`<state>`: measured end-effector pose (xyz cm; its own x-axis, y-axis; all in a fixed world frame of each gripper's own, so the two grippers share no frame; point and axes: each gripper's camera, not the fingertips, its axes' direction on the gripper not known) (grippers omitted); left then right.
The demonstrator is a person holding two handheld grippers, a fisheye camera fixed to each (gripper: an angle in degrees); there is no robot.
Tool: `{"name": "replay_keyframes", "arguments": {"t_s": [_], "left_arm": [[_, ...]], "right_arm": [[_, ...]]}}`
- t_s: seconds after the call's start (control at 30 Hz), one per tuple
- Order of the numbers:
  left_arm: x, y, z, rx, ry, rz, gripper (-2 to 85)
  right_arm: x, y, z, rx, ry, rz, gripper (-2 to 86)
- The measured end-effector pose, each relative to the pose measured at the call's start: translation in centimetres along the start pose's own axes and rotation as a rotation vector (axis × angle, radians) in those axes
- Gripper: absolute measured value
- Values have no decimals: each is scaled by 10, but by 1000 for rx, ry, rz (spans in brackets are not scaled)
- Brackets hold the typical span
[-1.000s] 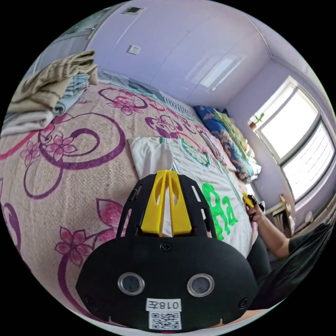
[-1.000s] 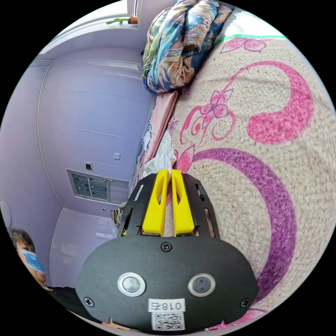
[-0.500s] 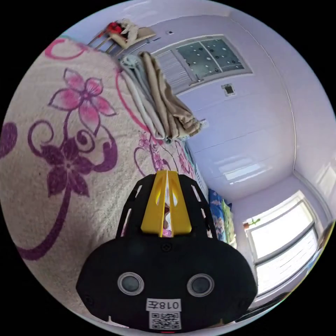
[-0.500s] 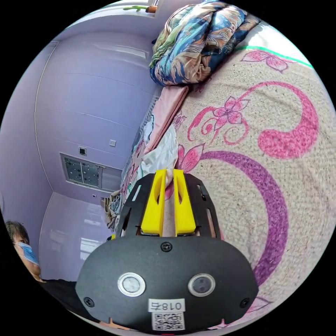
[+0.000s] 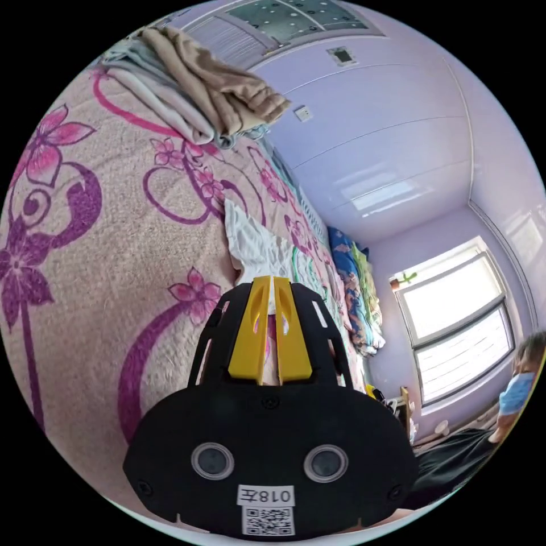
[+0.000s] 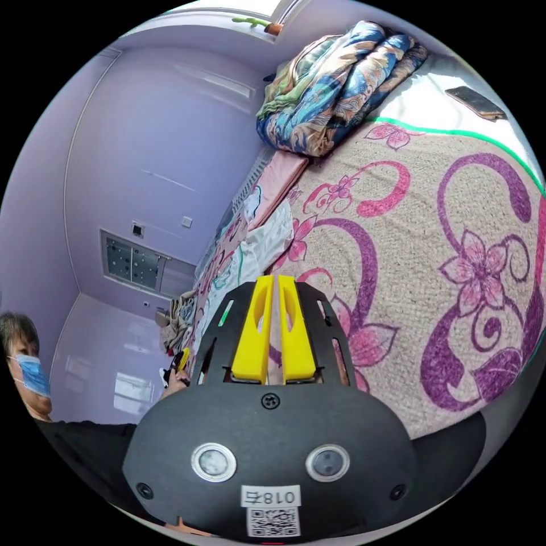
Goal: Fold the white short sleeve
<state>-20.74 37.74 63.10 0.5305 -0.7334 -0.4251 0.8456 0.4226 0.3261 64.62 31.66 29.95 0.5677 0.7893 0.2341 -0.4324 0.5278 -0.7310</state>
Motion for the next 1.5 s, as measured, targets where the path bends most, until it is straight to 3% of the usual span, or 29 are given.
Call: {"name": "replay_keyframes", "arguments": {"t_s": [0.13,0.27,0.5,1.03,1.3,1.5], "left_arm": [[55,50,-66,-72,106,200,3],[94,97,-130,-157,75,321,13],[143,146,-190,-403,-278,426,22],[283,76,-210,-469,-315,606,26],[332,31,-215,-516,-324,615,24],[371,-6,-229,-540,-337,624,25]], "right_arm": [[-12,22,-10,-216,-61,-129,21],[-24,57,-5,-494,-84,-226,37],[-48,120,34,-824,119,-398,61],[-96,180,79,-818,227,-498,70],[-125,217,135,-1021,451,-709,90],[-135,231,167,-1086,460,-758,80]]}}
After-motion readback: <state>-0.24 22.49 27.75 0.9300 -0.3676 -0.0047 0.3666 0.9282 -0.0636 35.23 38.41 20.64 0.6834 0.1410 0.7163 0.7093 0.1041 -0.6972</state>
